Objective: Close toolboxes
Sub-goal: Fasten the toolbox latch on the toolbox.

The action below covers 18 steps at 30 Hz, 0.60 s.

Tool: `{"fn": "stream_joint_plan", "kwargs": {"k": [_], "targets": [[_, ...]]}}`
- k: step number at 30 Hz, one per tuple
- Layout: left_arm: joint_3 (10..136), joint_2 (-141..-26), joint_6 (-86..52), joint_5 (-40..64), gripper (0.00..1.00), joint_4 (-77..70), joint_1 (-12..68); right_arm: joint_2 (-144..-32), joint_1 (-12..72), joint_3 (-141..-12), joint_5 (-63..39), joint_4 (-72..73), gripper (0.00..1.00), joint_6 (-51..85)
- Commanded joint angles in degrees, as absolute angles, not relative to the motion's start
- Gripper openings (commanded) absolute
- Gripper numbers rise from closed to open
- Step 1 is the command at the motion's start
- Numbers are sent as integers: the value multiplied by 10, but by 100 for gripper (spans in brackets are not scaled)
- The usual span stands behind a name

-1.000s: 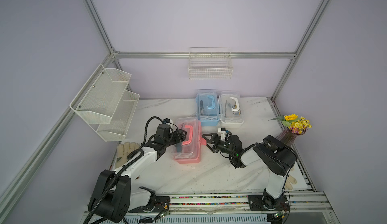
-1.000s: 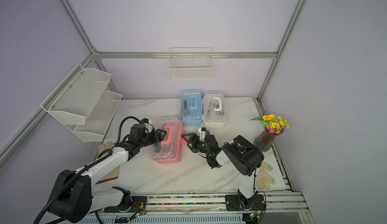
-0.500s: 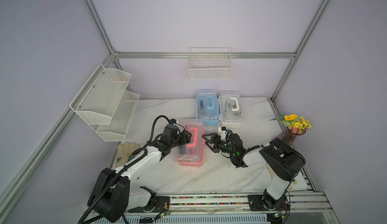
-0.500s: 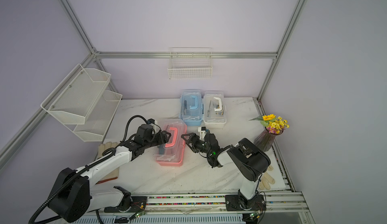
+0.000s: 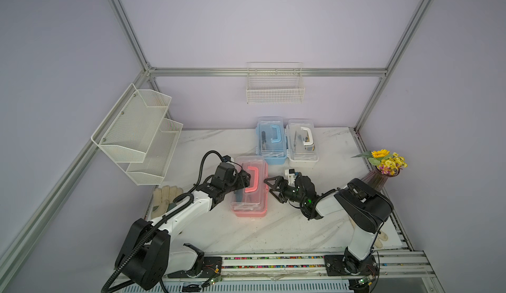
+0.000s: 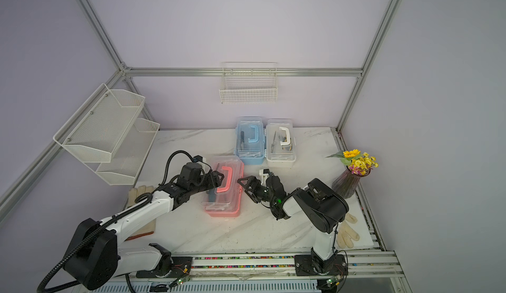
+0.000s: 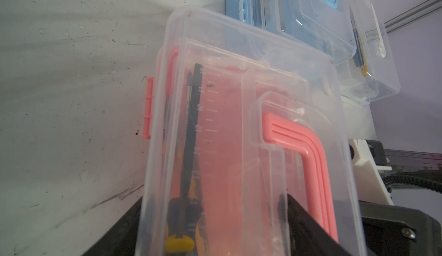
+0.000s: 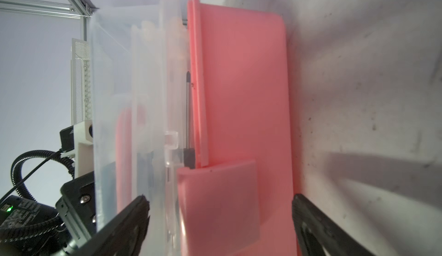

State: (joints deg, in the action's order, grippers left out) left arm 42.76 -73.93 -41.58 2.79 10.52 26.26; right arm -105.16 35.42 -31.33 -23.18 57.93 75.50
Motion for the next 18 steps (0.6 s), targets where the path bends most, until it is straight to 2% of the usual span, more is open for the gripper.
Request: {"fn": "stream_joint_plan", "kwargs": {"k": [1,6,14,16,18], "targets": [[409,-760,-469,86,61,178,270,-1078,362,-314,-248,629,96,769],[422,-780,-439,60,64,210,271,-1114,362,-307,-250,714,97,802],[447,-804,-422,50,69,233,286,-1091,362,-321,-244,662,97,773],[455,-822,-419,53,73,234,292,-1091,363,-325,-245,657,95,771],[461,-836,-413,56,83,235,296,-1089,362,-325,-242,651,92,769]]}}
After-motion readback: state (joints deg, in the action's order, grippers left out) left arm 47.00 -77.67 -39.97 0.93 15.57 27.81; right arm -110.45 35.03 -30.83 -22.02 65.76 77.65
